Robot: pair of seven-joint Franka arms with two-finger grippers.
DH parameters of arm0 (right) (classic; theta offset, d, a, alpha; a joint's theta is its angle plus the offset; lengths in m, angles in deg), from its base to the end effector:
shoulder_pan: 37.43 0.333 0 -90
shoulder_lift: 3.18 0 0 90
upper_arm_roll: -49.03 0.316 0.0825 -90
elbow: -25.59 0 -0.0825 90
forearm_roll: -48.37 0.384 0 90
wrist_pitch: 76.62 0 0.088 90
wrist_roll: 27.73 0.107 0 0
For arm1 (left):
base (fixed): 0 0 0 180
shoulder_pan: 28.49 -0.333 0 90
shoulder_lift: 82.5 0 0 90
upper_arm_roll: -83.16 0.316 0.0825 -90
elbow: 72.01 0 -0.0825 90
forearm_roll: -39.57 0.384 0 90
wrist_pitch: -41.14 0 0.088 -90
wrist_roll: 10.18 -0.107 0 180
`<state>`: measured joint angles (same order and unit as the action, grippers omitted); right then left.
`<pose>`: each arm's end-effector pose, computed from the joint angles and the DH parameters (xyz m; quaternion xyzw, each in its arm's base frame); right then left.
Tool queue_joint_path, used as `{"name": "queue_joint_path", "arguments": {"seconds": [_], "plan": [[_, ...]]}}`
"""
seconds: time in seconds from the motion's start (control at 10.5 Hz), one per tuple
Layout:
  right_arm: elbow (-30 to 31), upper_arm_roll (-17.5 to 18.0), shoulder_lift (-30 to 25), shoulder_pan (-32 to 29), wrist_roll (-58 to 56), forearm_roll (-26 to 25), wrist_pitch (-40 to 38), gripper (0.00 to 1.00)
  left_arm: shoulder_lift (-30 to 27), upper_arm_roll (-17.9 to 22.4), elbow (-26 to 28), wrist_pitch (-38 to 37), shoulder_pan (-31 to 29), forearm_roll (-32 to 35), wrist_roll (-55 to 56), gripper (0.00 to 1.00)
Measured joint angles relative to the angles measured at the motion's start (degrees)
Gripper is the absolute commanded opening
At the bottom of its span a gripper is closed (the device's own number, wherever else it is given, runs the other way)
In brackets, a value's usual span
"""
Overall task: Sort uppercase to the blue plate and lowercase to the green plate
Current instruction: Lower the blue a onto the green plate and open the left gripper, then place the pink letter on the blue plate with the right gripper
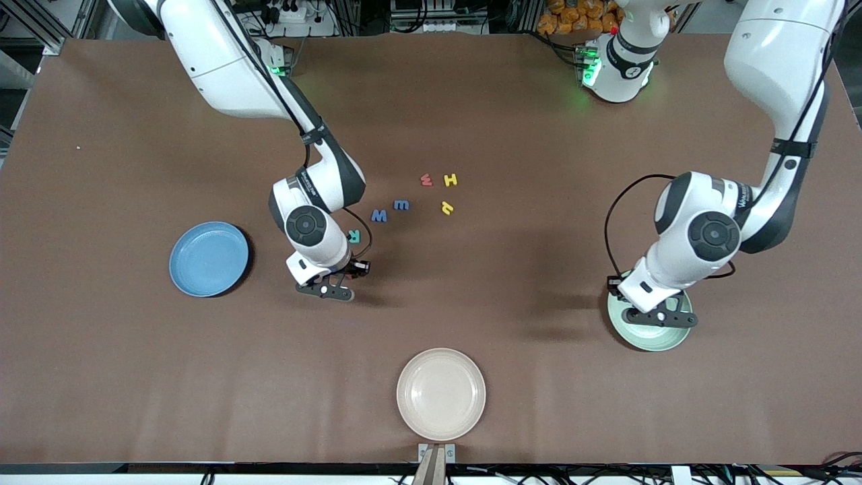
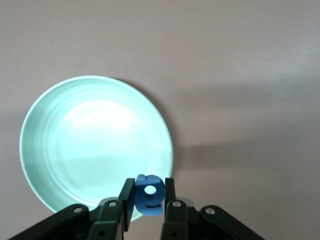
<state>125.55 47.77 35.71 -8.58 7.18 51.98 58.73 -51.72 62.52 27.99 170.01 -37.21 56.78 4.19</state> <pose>0.5830 0.3068 0.1802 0.9958 -0.0846 -0.0334 0.0034 0.6555 -0.1070 0.2833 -0.9984 0.0491 -0.0115 0.0244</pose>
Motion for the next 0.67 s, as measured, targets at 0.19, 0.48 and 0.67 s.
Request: {"name": "queue_joint_path", "arguments": {"seconds": [0.19,0.48,0.67], "plan": [[-1.90,0.01,-0.04,-1.38,-4.31,0.78,-4.22,0.32,2.48,0.11,-0.98,0.01,-3.90,0.00,-4.50,0.04],[-3.61,-0.18,-1.86,-5.20,-14.46,0.77,-8.82,0.32,6.01,0.09,-2.29,0.27,-6.25,0.00,-6.29,1.00],[-3.72,-1.82,-3.94,-7.65,-23.10,0.74,-14.69,0.33,6.67,0.05,-3.73,0.27,-6.46,0.00,-6.32,1.00]]}}
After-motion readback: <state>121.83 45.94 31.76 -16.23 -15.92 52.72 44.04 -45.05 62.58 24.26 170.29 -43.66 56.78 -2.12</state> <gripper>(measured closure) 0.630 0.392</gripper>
